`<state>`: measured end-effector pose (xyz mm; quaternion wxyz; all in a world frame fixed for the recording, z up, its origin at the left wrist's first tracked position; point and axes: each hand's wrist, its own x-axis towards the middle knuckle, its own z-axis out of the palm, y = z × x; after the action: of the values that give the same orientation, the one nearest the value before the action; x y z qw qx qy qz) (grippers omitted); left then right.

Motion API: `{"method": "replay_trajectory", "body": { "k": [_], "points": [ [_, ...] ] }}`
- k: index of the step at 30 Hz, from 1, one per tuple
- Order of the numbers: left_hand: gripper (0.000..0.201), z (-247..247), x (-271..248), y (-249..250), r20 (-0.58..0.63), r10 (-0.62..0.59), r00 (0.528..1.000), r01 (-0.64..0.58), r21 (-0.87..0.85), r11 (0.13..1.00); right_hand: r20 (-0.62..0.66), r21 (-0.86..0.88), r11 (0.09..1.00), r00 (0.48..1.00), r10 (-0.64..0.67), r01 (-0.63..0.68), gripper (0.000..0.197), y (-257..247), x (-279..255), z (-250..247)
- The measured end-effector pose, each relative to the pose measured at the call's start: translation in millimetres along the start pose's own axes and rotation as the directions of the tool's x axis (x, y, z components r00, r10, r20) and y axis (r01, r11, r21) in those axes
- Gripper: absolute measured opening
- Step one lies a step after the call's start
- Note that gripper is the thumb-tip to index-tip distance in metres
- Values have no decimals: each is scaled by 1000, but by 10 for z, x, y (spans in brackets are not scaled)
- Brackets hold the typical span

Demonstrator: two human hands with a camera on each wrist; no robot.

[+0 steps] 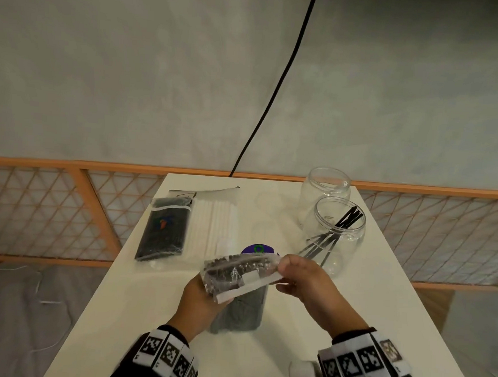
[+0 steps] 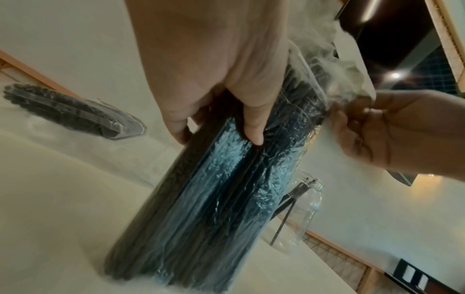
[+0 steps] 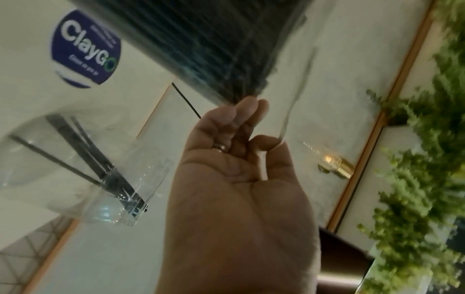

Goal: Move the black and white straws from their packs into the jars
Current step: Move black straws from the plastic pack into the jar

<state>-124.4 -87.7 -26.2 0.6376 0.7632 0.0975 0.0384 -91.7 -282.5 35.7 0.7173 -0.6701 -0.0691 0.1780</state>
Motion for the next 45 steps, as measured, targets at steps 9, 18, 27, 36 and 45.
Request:
{"method": "replay_trajectory", "body": {
  "k": [9, 18, 27, 36, 45],
  "points": [
    [45, -10, 2, 57, 74, -44, 996, 47, -40, 998, 17, -183, 976, 993, -119, 120, 45, -250, 41, -30],
    [40, 16, 59, 421, 19, 126, 992, -123, -99, 987, -156, -550, 824, 951, -266, 140, 40, -295, 303, -65],
    [30, 17, 181, 574, -36, 87, 996, -90, -113, 990, -455, -818, 431, 887, -81, -380, 53, -195, 774, -1008],
    [29, 14, 285, 668, -43, 66, 997, -71, -130, 989, -450, -840, 371, 891, -65, -397, 38, -87, 710, -1058],
    [32, 26, 334, 706, -44, 42, 998, -51, -213, 976, -331, -871, 446, 917, -221, -207, 31, 38, 157, -864]
  ]
}}
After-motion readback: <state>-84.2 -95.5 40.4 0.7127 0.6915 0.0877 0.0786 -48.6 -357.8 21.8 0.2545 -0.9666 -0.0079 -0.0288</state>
